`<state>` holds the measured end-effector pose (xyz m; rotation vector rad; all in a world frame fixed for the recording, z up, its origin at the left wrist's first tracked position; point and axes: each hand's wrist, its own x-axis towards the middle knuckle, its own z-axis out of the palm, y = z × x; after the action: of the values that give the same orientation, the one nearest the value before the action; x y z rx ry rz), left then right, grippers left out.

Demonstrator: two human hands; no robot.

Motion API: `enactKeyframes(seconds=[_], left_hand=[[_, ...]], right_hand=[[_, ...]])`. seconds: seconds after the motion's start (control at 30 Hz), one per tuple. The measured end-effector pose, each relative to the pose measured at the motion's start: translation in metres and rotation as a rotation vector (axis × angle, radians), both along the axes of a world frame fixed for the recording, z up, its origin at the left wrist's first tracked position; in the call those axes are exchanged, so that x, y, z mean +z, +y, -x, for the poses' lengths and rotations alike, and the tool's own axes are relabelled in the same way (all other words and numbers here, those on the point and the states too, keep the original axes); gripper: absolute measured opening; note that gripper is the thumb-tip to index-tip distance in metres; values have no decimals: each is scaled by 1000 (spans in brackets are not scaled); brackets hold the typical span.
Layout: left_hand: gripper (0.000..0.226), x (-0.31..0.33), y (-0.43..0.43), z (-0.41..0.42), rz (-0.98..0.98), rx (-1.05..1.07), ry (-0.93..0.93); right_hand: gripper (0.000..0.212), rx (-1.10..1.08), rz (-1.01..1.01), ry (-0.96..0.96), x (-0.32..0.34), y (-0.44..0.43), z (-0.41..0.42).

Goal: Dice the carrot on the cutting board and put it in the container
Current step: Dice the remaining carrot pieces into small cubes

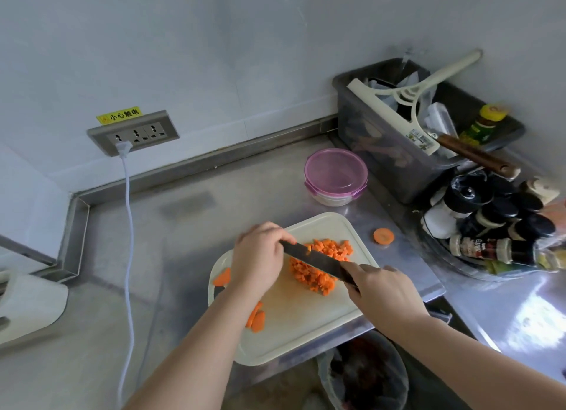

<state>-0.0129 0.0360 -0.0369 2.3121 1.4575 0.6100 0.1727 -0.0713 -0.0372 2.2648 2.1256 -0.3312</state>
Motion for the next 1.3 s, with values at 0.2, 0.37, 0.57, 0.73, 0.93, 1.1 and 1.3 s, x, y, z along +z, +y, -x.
enactKeyframes(seconds=[0.2,0.37,0.57,0.73,0.93,1.1,1.3], left_hand=[[38,-6,2,-38,131,-250,402],[42,-7,13,-38,164,-188,200],[36,-5,32,24,142,300,-279],[29,-39,29,87,403,406,68],[26,-59,8,107,443,346,287],[23,-62,6,104,371,335,357],[22,-55,10,92,407,374,210]], right_hand=[[26,39,11,-48,-3,-2,-4],[26,8,5,6,-6,-2,-7],[33,-104,76,236,-5,15,-3],[19,-152,87,398,-6,36,8],[13,-105,101,408,-6,54,21],[25,-81,118,388,1,59,29],[17,-105,137,417,-2,58,26]])
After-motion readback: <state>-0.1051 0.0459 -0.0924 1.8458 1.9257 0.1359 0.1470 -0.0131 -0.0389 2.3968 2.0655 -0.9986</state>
